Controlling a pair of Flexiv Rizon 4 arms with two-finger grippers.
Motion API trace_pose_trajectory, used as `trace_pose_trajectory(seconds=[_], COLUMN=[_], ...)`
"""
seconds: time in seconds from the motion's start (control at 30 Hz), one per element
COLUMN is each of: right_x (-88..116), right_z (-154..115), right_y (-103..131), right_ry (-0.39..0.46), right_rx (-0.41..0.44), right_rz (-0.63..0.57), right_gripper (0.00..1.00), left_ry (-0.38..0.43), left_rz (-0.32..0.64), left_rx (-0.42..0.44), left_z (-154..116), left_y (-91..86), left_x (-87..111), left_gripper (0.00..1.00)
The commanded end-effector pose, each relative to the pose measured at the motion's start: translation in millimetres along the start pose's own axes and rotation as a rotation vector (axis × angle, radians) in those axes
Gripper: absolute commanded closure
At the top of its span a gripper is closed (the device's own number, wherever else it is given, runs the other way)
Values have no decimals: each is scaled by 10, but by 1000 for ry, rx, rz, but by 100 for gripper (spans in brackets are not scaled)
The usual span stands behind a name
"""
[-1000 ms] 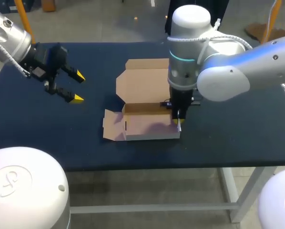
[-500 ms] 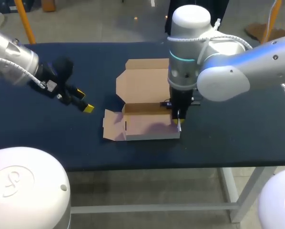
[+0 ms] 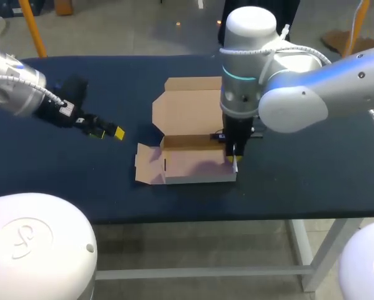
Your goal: Assemble the packaging by folding the flat box into shape, placing the metal phone stand inside, and closing the box properly
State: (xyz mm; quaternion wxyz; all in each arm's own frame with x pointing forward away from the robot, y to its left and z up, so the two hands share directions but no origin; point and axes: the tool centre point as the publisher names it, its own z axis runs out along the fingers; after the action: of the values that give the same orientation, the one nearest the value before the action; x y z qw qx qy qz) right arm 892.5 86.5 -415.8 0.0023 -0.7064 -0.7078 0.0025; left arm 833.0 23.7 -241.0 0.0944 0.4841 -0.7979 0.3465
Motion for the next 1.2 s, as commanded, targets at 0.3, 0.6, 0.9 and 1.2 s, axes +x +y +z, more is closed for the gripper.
trace_pose_trajectory(seconds=[0.3, 0.6, 0.9, 1.2], right_x=[-2, -2, -2, -2], right_z=[-6, -6, -6, -6], right_y=[-2, -2, -2, -2], right_ry=[0, 0, 0, 0], right_rx=[1, 1, 1, 1], right_rz=[0, 0, 0, 0], right_gripper=[100, 100, 100, 100], left_ry=[32, 59, 49, 64], left_rz=[-304, -345, -370, -391], left_rx=[66, 24, -33, -73], left_z=[459, 706, 1024, 1255], left_y=[83, 95, 104, 106], left_x=[-329, -481, -602, -718], left_gripper=[0, 7, 14, 25])
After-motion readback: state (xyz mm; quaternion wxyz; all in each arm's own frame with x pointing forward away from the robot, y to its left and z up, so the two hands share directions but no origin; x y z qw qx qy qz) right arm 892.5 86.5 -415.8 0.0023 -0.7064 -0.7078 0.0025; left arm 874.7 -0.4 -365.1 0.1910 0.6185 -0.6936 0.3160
